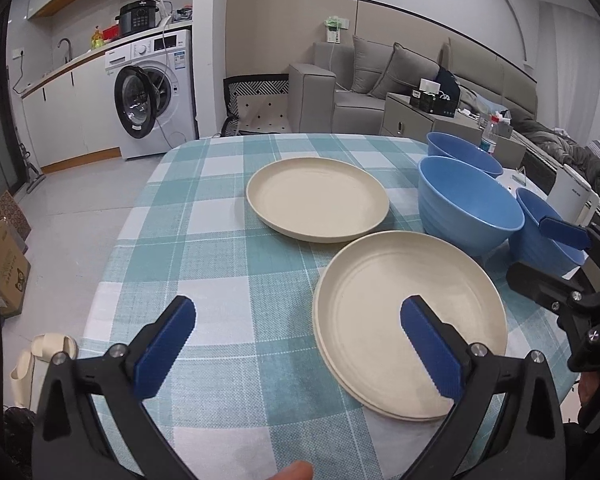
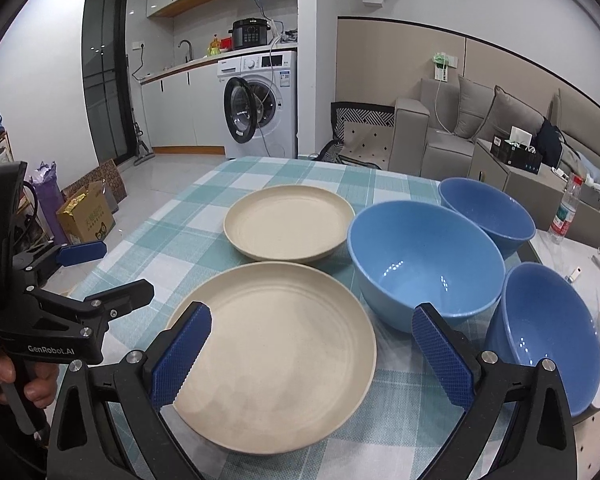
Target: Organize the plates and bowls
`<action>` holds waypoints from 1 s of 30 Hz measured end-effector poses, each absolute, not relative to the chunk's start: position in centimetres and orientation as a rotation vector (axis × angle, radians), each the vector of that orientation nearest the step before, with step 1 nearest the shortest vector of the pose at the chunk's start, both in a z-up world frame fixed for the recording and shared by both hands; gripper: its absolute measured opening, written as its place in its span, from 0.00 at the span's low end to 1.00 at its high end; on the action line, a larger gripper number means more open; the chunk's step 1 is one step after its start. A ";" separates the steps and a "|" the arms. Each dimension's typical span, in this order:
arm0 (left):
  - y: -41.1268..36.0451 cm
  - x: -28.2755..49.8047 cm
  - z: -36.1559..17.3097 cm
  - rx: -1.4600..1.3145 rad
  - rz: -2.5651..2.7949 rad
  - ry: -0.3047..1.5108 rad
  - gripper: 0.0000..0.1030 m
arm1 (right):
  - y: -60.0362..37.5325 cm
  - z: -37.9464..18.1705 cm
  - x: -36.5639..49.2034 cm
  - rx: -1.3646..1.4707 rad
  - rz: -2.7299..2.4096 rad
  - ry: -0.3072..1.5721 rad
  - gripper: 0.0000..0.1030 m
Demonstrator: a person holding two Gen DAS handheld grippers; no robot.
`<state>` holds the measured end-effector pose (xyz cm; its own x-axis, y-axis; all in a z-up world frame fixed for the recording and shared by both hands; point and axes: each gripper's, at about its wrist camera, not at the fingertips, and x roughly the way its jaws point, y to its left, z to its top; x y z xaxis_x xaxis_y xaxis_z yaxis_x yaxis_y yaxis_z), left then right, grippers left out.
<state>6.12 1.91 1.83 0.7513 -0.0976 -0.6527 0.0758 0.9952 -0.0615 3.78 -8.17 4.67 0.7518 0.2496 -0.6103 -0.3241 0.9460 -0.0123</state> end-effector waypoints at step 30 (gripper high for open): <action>3.2 13.3 2.0 -0.060 0.008 0.746 1.00 | -8.1 6.6 8.5 -0.115 0.374 0.599 0.99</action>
